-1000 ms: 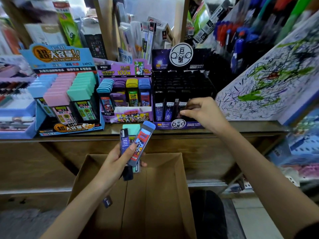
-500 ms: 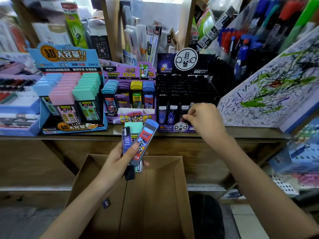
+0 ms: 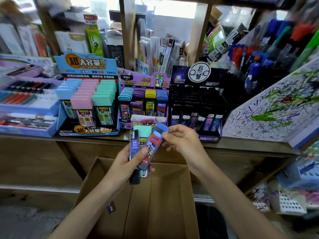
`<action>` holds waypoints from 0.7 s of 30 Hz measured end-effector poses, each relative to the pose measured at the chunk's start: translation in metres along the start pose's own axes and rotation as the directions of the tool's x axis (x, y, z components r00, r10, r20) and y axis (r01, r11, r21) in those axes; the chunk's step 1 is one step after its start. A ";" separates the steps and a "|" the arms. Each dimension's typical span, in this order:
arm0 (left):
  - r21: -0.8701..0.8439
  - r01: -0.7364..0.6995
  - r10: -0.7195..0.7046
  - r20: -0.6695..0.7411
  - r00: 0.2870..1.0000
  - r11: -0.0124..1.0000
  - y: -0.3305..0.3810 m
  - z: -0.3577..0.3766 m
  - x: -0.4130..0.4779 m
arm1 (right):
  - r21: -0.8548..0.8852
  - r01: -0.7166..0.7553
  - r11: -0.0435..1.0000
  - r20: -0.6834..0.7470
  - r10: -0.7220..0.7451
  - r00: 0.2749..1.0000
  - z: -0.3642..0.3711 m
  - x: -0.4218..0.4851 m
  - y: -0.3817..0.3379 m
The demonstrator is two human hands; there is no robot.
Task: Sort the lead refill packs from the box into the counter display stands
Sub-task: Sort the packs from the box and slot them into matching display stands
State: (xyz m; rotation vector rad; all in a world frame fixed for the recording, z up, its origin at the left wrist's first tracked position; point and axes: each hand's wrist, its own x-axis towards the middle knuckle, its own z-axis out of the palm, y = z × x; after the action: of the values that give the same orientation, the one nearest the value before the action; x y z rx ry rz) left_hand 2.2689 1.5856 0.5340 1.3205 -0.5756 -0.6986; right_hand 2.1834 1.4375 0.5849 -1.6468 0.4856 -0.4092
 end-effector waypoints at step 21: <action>-0.063 -0.083 0.075 -0.127 0.989 0.995 0.009 -0.049 0.007 | -0.764 0.296 0.573 0.077 -0.375 0.924 -0.015 0.094 -0.077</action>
State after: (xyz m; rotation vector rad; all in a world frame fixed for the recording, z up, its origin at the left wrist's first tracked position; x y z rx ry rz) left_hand 2.3103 1.6133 0.5346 1.2613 -0.4962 -0.5616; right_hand 2.2608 1.3830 0.6619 -2.6002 0.4348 -0.6183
